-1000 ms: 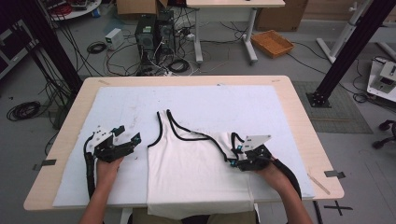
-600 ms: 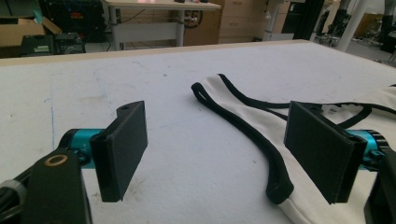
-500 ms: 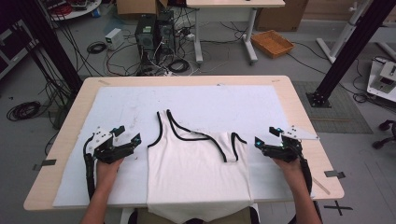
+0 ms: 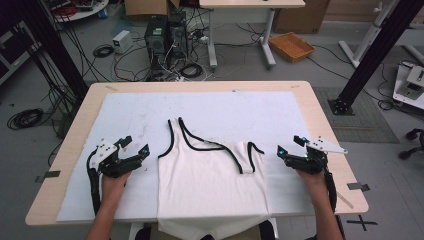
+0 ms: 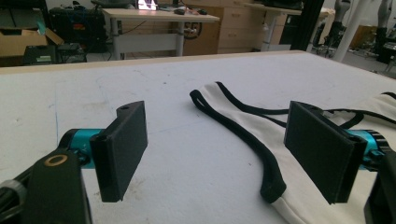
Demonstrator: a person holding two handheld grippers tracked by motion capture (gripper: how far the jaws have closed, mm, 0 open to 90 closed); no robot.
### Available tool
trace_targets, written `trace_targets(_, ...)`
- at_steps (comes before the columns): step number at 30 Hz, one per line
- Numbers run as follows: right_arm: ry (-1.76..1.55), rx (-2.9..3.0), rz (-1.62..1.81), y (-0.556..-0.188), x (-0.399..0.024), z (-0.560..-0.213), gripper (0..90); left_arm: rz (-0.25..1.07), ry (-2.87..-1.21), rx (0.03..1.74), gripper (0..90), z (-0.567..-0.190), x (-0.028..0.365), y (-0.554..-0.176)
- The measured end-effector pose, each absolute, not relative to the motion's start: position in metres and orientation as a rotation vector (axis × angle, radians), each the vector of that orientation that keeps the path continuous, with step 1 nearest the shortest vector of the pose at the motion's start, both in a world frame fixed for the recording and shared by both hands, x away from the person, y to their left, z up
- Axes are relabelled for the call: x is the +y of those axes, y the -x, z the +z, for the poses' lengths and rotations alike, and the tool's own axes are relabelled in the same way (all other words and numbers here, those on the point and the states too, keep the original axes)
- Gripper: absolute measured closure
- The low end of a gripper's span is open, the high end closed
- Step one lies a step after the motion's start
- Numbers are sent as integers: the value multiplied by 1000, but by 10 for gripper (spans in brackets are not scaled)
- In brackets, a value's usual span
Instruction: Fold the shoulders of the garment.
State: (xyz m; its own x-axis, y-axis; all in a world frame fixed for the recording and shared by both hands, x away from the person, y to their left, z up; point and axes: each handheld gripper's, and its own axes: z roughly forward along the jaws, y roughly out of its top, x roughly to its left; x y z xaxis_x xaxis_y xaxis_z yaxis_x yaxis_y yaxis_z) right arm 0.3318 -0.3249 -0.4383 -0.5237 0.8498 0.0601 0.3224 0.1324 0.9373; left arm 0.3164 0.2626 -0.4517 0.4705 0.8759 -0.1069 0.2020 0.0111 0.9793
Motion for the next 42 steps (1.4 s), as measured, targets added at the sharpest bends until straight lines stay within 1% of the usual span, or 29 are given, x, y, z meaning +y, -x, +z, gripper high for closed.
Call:
trace_targets(3,-1110,1926,1383,-330,-324,-438,199,691,-1472,1073,217,-446,264,-324)
trace_targets(6,-1112,1928,1385,-328,-323,-437,199,588,-1381,1096,235,-426,263,-345)
trace_targets(7,-1112,1928,1385,-328,-323,-437,199,588,-1381,1096,243,-426,263,-345)
trace_targets(8,-1109,1930,1385,-329,-322,-437,199,563,-1463,1084,243,-416,251,-362)
trace_targets(9,-1109,1930,1385,-329,-322,-437,199,563,-1463,1084,251,-416,251,-362)
trace_targets(10,-1095,1935,1390,-329,-318,-437,199,556,-1682,1113,259,-413,225,-391)
trace_targets(11,-1095,1935,1390,-329,-318,-437,199,556,-1682,1113,260,-413,225,-391)
trace_targets(12,-1093,1947,1385,-330,-316,-436,199,526,-1744,1157,268,-419,213,-408)
trace_targets(13,-1093,1947,1385,-330,-316,-436,199,526,-1744,1157,278,-419,213,-408)
trace_targets(15,-1085,1959,1386,-329,-315,-436,199,493,-1785,1195,278,-427,207,-420)
trace_targets(20,-1077,1959,1408,-329,-316,-435,199,491,-1855,1235,293,-440,198,-433)
trace_targets(21,-1075,1962,1409,-329,-316,-436,199,494,-1896,1240,293,-443,194,-438)
trace_targets(24,-1065,1983,1406,-329,-314,-436,199,537,-1982,1180,368,-446,183,-440)
trace_targets(26,-1061,1991,1402,-330,-314,-437,199,537,-2034,1141,419,-448,176,-441)
trace_targets(28,-1062,1996,1408,-331,-314,-437,199,523,-2047,1121,478,-449,172,-441)
trace_targets(29,-1063,1995,1414,-331,-314,-437,199,514,-2041,1115,540,-450,171,-442)
trace_targets(30,-1062,1991,1416,-332,-314,-437,199,494,-2040,1113,576,-449,172,-441)
trace_targets(31,-1060,1991,1418,-332,-314,-437,199,483,-2043,1108,663,-448,173,-441)
trace_targets(32,-1059,1991,1418,-332,-314,-437,199,473,-2051,1098,798,-448,175,-440)
trace_targets(33,-1061,1992,1419,-332,-314,-437,199,462,-2039,1104,844,-448,175,-440)
trace_targets(35,-1057,1990,1422,-332,-314,-437,199,449,-2016,1104,854,-447,176,-439)
trace_targets(38,-1061,1990,1426,-331,-314,-436,199,450,-1916,1088,858,-442,179,-433)
trace_targets(42,-1055,1994,1425,-331,-314,-436,199,455,-1854,1034,858,-435,184,-422)
